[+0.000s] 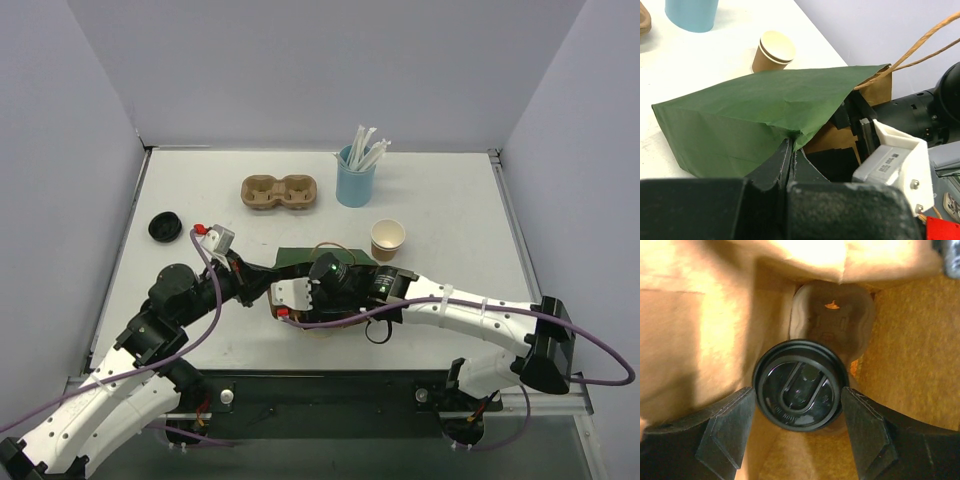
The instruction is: Pack the takeout coffee
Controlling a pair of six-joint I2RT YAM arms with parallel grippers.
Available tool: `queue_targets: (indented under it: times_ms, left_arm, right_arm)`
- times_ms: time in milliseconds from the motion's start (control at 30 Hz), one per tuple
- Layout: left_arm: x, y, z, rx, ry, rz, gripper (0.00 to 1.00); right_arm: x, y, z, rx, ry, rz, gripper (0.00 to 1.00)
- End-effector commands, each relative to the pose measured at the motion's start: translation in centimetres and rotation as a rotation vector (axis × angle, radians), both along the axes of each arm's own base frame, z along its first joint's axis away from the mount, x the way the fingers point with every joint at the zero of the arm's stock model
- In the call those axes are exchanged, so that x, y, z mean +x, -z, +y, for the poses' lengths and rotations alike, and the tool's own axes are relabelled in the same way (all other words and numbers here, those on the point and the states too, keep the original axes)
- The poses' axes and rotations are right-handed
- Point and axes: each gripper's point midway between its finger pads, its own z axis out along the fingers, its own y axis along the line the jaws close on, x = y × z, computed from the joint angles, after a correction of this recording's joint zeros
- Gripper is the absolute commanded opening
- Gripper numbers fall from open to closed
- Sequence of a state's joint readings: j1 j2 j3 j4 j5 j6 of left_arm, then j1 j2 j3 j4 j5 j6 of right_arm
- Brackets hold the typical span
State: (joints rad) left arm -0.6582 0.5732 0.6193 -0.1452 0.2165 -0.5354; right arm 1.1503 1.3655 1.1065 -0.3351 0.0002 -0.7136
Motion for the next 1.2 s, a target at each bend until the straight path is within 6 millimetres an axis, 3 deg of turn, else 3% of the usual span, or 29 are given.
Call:
queue_targets:
  times_ms: [0,400,600,733,933,1033,1067,1167]
  left_arm:
    - [-0.4,-1.9,-0.3,-0.059,0.024,-0.043,0.0]
    - [-0.4,-1.6,-0.1,-0.056,0.012,-0.03,0.0]
    - [-0.3,-1.2,0.0,-0.05,0.005,-0.02,0.0]
    - [-0.3,-0.8,0.0,-0.047,0.002,-0.013,0.0]
    - [-0.2,-0.2,0.0,-0.04,-0.001,-0.003,0.0]
    - [-0.1,0.0,0.0,-0.034,-0.001,-0.002,0.0]
    - [-0.1,-0.1,-0.1,-0.034,0.004,-0.002,0.0]
    - [-0.1,-0.1,-0.2,-0.031,0.004,-0.003,0.0]
  right_arm:
    - [1.6,0.1,0.4,0.011,0.027,-0.048,0.7]
    - [2.8,1.6,-0.5,-0.008,0.095,-0.058,0.61]
    - [3.0,1.0,-0.6,0.016,0.108,-0.064,0.42]
    - [2.9,0.5,-0.7,0.033,0.111,-0.063,0.4]
    - [3.0,0.0,-1.2,0.071,0.146,-0.052,0.4]
    - [2.7,-0.3,-1.3,0.095,0.143,-0.037,0.52]
    - [2.4,-0.4,-1.3,0.099,0.132,-0.027,0.61]
    - [1.8,-0.4,-1.8,0.088,0.121,-0.011,0.68]
